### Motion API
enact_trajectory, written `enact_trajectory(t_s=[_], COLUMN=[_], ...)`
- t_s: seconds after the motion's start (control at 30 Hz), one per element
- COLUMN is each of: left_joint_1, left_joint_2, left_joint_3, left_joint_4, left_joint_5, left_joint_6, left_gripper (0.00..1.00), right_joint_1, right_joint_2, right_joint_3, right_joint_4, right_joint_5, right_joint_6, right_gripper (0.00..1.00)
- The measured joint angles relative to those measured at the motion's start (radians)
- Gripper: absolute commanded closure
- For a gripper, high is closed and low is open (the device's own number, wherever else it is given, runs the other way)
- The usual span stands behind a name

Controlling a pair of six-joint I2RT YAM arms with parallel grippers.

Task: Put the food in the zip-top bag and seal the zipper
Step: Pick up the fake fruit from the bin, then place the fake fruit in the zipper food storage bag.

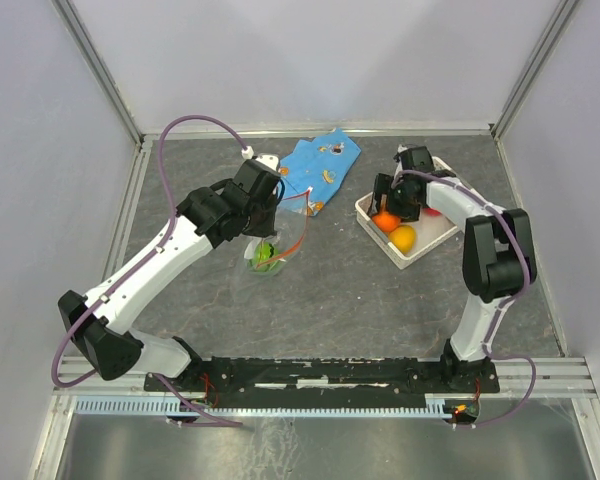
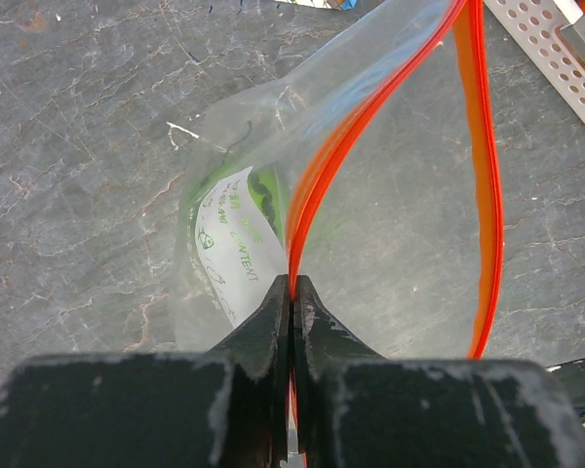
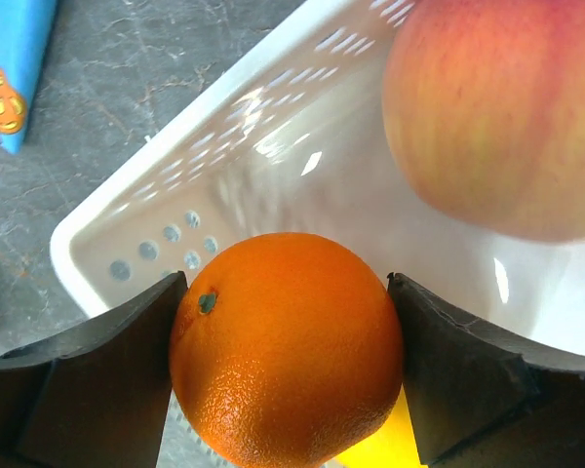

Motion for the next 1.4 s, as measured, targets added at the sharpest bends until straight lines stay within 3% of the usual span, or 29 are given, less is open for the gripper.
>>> enact_trajectory(t_s=[0.17, 0.53, 0.83, 1.07, 1.4], left_joint_1=[0.0, 0.0, 0.0, 0.0, 0.0], left_joint_2=[0.0, -0.026, -0.048, -0.056, -0.064], left_joint_3=[0.0, 0.0, -0.014, -0.031, -0.056], left_joint_4=[0.002, 0.03, 0.061, 0.077, 0.111], left_joint_5=[0.009, 0.058, 0.11, 0.147, 0.211], left_joint_6=[0.0, -0.001, -0.006, -0.018, -0.035], left_gripper=[0.97, 0.97, 0.97, 0.97, 0.97], right_joint_1=[0.0, 0.03, 0.28, 0.421, 0.624], right_joint_2=[-0.105, -0.439, -0.672, -0.718, -0.703], right_joint_3=[-0.025, -0.074, -0.095, -0.095, -0.187], right_joint_4=[-0.018, -0.041, 0.017, 0.111, 0.405], right_joint_5=[0.005, 0.009, -0.001, -0.006, -0.005], right_joint_6=[-0.023, -0.036, -0.004, 0.043, 0.085], right_gripper=[0.42, 0.41, 0.4, 0.39, 0.37])
